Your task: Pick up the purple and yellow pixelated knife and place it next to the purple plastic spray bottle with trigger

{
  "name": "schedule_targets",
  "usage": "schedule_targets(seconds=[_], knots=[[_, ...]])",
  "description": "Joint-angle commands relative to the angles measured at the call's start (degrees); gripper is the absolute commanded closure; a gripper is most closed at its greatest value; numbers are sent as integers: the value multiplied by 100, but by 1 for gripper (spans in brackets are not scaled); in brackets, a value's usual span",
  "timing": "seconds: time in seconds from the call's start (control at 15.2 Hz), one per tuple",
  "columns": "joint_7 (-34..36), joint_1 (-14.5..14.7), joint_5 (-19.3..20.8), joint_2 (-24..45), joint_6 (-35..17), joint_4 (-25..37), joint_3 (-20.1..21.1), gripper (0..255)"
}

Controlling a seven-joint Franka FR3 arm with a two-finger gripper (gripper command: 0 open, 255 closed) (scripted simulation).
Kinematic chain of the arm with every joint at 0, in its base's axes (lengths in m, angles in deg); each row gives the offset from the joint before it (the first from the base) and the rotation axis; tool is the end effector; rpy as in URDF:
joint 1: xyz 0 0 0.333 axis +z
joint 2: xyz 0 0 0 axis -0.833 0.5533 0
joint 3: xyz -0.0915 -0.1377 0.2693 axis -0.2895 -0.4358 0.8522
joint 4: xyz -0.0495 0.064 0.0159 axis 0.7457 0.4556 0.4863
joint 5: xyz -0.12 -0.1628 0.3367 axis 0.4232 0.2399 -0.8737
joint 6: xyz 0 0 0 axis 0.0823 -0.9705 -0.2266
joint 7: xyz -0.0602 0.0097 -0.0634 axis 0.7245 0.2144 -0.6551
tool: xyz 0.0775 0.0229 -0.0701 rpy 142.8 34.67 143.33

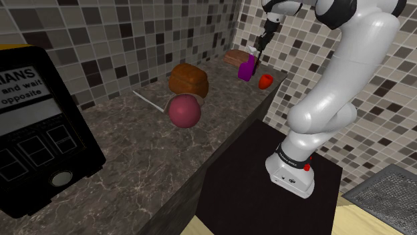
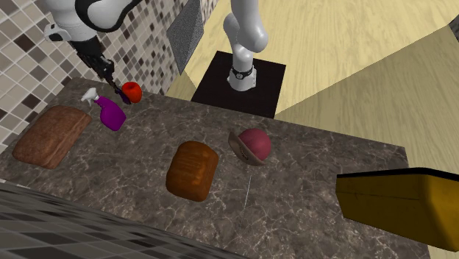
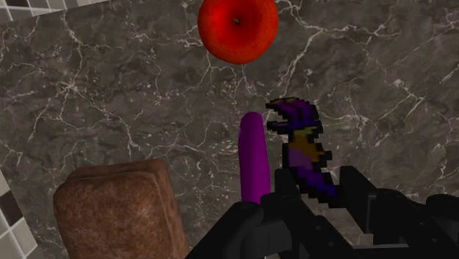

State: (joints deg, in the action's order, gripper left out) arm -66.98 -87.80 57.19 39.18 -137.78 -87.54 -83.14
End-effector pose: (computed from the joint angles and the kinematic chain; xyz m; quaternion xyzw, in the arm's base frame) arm 0.4325 -0.4360 0.4971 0.9971 -0.0345 0.0551 0.0396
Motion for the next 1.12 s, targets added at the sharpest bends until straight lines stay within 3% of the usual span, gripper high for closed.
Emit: schedule_targets(seconds=[0.0, 0.73, 1.06], knots=[[1, 5, -11, 33, -153, -118, 7, 255], [-73, -5, -105, 255, -942, -695, 24, 255], [-78, -6, -112, 273, -988, -724, 26, 255]])
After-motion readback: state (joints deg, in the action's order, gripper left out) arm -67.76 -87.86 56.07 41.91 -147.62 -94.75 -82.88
